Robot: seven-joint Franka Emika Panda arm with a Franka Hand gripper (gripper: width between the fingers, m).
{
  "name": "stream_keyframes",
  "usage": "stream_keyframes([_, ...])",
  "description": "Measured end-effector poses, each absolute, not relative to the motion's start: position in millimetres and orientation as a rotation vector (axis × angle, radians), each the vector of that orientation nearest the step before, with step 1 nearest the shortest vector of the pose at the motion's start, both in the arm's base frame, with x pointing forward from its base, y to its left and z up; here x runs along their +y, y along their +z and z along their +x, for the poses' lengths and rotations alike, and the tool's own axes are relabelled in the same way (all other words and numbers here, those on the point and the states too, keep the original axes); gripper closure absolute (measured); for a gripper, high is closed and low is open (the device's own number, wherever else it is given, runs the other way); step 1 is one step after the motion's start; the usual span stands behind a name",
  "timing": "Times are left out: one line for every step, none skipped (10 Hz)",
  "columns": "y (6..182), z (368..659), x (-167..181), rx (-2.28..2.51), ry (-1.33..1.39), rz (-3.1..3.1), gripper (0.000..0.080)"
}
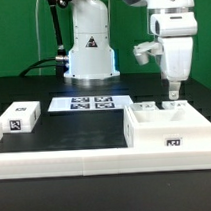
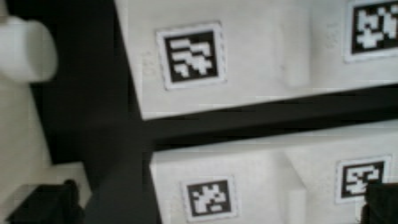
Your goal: Assemble cabinet
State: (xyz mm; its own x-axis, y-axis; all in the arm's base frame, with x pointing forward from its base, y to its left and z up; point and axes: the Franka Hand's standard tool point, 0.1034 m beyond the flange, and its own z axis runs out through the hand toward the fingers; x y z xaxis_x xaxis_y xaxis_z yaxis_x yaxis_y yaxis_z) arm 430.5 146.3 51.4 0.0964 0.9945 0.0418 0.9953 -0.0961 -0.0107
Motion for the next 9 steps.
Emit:
stream_keyframes([47.0, 427, 151, -2.09, -0.027, -2.285, 0.0002])
stream_keyframes([47.3, 428, 148, -2.085, -0.027, -2.291, 0.0002])
stream_keyframes([47.1, 428, 148, -2.084, -0.026, -2.291, 0.0002])
stream_keyframes([46.8, 428, 148, -2.084, -0.025, -2.291, 0.0002])
stream_keyframes([45.8, 427, 148, -2.083, -0.019, -2.289, 0.0002])
stream_keyframes([41.8, 425, 150, -2.081, -0.005, -2.28, 0.0002])
stream_keyframes([36.4, 421, 156, -2.085, -0.017, -2.269, 0.0002])
stream_keyframes([30.1, 415, 161, -2.088, -0.026, -2.256, 0.0002])
stream_keyframes([25.3, 412, 164, -2.083, -0.029, -2.253, 0.0002])
